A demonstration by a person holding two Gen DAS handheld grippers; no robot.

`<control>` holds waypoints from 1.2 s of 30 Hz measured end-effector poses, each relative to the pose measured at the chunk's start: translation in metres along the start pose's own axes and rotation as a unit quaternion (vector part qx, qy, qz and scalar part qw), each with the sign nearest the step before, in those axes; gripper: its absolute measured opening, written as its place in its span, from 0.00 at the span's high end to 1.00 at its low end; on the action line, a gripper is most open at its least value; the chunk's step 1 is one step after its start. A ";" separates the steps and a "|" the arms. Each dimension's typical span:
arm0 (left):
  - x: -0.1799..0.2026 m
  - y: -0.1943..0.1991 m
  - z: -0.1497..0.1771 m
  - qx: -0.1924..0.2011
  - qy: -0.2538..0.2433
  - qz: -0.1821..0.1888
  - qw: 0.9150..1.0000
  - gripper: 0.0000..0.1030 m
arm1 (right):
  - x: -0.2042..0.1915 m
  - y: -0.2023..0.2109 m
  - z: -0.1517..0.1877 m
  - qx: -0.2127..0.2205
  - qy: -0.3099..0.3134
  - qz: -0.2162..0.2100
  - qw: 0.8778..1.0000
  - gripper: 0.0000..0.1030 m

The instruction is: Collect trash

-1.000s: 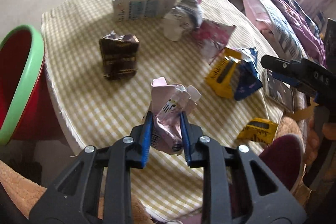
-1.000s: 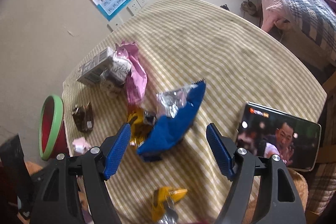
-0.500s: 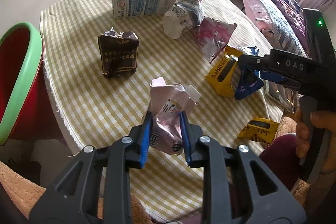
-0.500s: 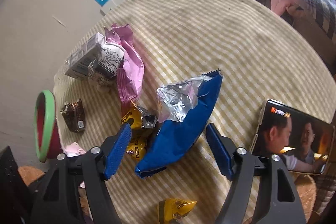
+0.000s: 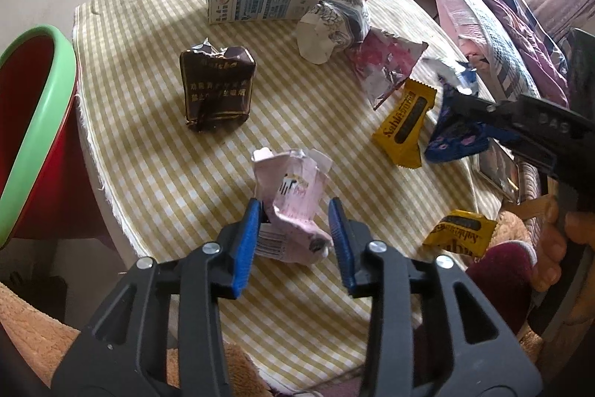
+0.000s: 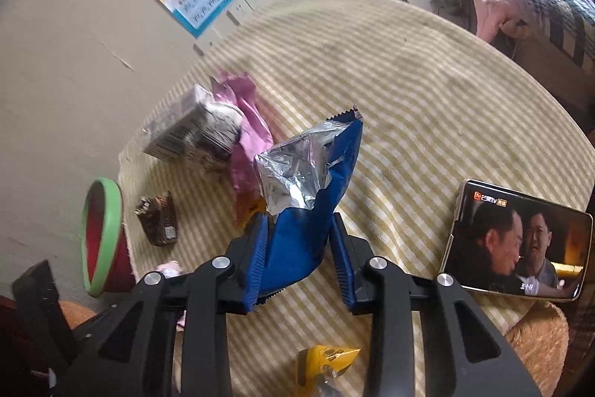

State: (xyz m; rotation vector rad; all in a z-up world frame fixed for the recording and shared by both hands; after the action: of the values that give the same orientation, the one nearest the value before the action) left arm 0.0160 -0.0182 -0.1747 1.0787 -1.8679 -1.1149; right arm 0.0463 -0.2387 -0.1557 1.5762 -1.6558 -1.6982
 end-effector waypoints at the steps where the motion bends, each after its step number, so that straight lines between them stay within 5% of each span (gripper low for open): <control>1: 0.000 0.000 0.000 -0.001 0.000 0.001 1.000 0.64 | -0.001 0.004 0.001 0.006 -0.001 -0.005 1.000 0.68; 5: 0.000 -0.001 0.000 -0.002 0.000 0.001 1.000 0.64 | -0.012 0.020 0.005 0.028 0.010 -0.024 0.999 0.67; 17: -0.007 0.021 -0.003 0.041 0.007 -0.018 0.999 0.91 | -0.059 0.035 0.025 0.049 0.078 -0.045 0.995 0.67; 25: -0.017 0.028 -0.005 0.047 0.017 -0.031 0.998 0.94 | -0.067 0.032 0.033 0.042 0.095 -0.047 0.993 0.67; 28: -0.016 0.021 -0.004 0.022 0.016 -0.013 1.000 0.77 | -0.064 0.032 0.032 0.041 0.091 -0.046 0.994 0.67; 29: -0.013 0.019 -0.003 0.016 0.013 -0.011 1.000 0.59 | -0.063 0.032 0.032 0.040 0.089 -0.045 0.994 0.67; 30: -0.013 0.019 -0.002 0.015 0.012 -0.010 1.000 0.51 | -0.062 0.032 0.031 0.040 0.087 -0.045 0.994 0.67; 36: -0.002 0.001 0.004 -0.035 -0.012 -0.024 0.999 0.49 | -0.057 0.030 0.030 0.034 0.079 -0.048 0.995 0.66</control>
State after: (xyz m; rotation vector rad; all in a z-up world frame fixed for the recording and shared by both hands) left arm 0.0127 -0.0148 -0.1758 1.0794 -1.8177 -1.2162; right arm 0.0282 -0.1861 -0.1107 1.7990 -1.5990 -1.5315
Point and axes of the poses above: each gripper's, at about its wrist camera, not at the fingertips, and y roughly against the way its jaws point, x to its right, z to its underside, the point moved 1 cm from there along -y, roughly the way its jaws point, and after that the axes turned 14 degrees about -y, right-handed, at the moved point
